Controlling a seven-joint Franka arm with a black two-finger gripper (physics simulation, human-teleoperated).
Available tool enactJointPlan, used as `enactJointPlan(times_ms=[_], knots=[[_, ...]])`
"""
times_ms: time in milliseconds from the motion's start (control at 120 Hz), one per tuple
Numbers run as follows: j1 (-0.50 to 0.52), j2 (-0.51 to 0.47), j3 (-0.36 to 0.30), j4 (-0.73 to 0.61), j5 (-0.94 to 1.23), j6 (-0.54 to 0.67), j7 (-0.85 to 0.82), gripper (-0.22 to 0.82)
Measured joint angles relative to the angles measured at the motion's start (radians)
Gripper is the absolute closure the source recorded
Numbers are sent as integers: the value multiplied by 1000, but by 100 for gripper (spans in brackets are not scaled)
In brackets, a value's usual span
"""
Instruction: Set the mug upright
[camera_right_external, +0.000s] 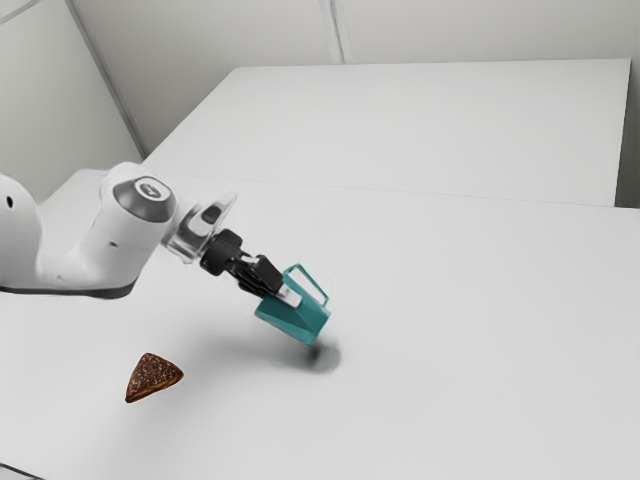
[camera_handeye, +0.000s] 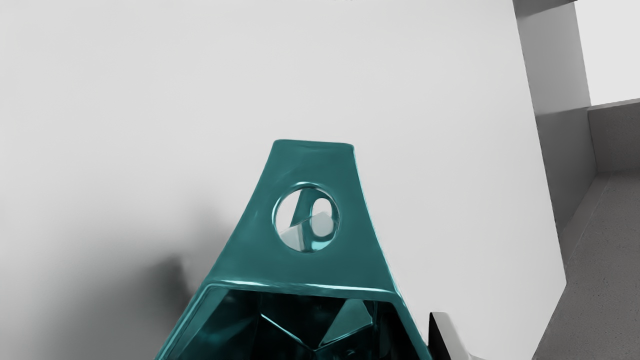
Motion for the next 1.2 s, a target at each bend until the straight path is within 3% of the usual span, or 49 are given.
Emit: enactJointPlan(times_ms=[275,517,725,942,1200], knots=[[15,4,0,214,459,-9,-111,77],[49,58,-16,297,754,-6,-245,77],[15,136,-39,290,846,48,-341,77],[9,157,-41,217,879,164,-414,77],[8,201,-41,213,887,217,-476,77]])
